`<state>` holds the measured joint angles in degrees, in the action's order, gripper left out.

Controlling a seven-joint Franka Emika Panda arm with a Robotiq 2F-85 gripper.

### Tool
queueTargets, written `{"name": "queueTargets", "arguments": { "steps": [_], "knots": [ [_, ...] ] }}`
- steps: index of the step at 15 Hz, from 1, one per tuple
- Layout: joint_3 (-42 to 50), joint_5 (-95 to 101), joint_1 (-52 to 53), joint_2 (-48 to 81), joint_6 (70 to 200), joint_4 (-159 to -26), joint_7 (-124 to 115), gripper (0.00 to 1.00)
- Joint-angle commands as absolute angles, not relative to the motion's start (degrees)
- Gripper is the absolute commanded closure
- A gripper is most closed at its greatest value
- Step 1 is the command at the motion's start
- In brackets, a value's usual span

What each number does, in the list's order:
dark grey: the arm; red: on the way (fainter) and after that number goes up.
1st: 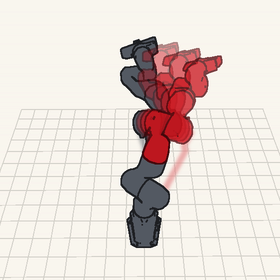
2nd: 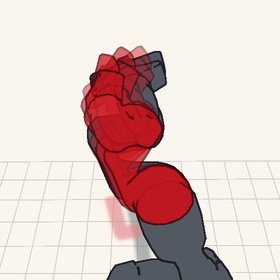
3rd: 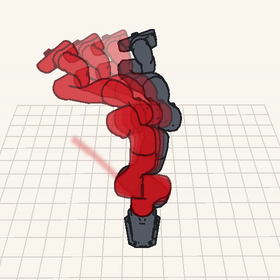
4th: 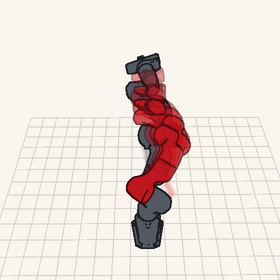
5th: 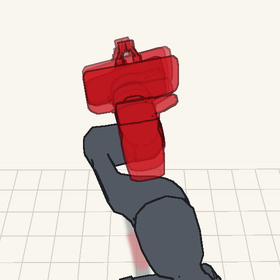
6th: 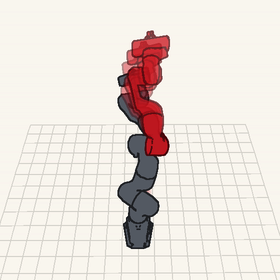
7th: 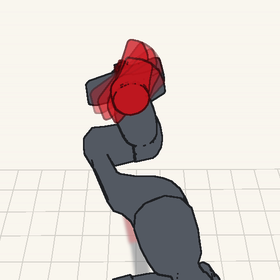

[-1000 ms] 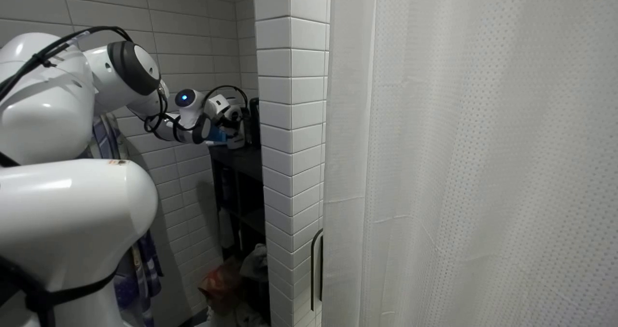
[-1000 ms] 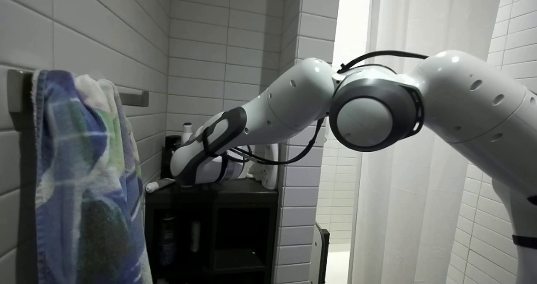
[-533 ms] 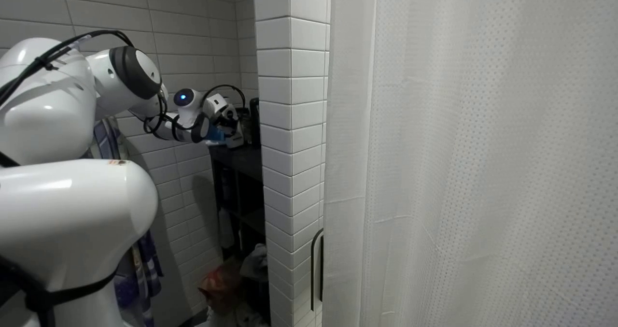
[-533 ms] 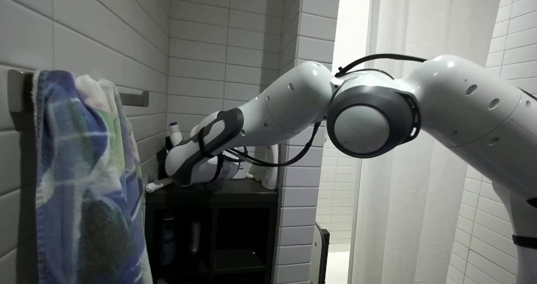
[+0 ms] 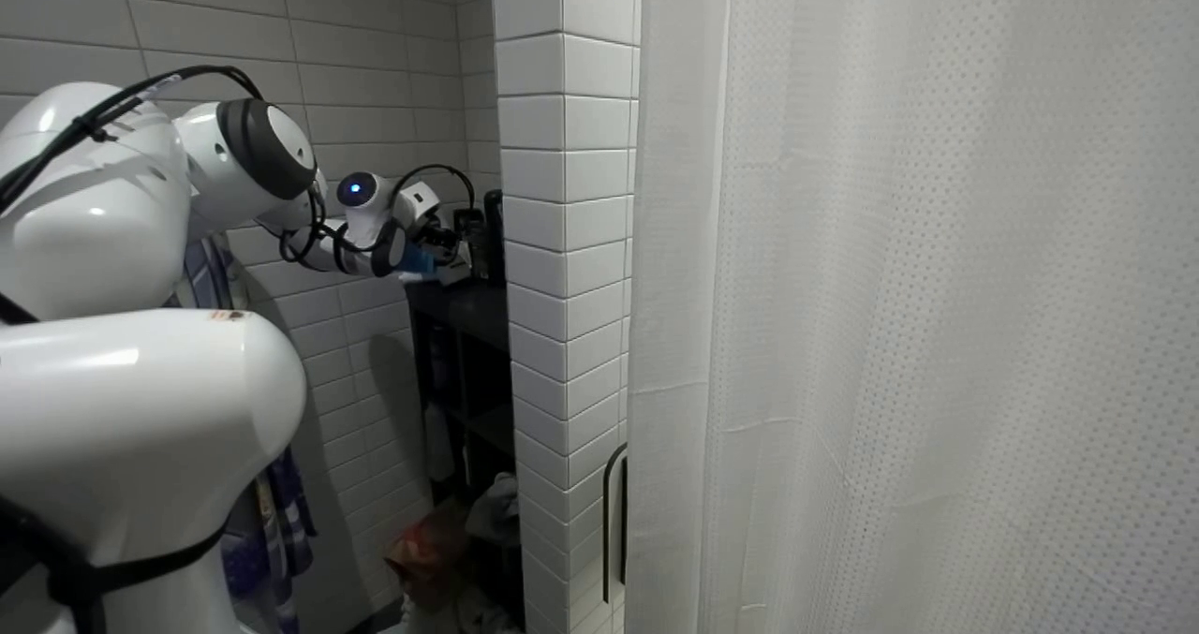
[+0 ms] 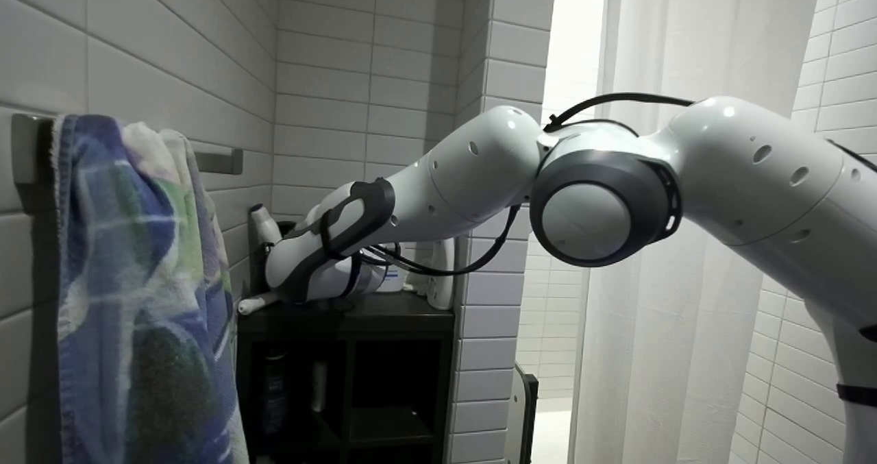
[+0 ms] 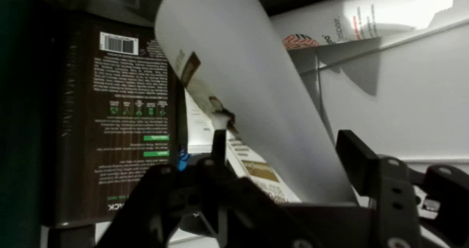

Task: Move the white Nivea bottle on the left to the right

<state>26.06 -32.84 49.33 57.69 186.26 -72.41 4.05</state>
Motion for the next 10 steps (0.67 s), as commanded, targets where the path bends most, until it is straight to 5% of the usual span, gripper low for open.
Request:
{"name": "queueTargets", "arguments": {
  "steps": [1, 7, 10],
  "knots": [
    [26.3, -32.2, 48.6, 59.0, 185.5, -69.7, 4.2, 0.57],
    [25.6, -31.8, 48.2, 58.9, 185.8, -69.7, 4.6, 0.94],
    [24.9, -31.9, 48.1, 58.3, 186.0, -70.2, 4.9, 0.93]
  ]
}}
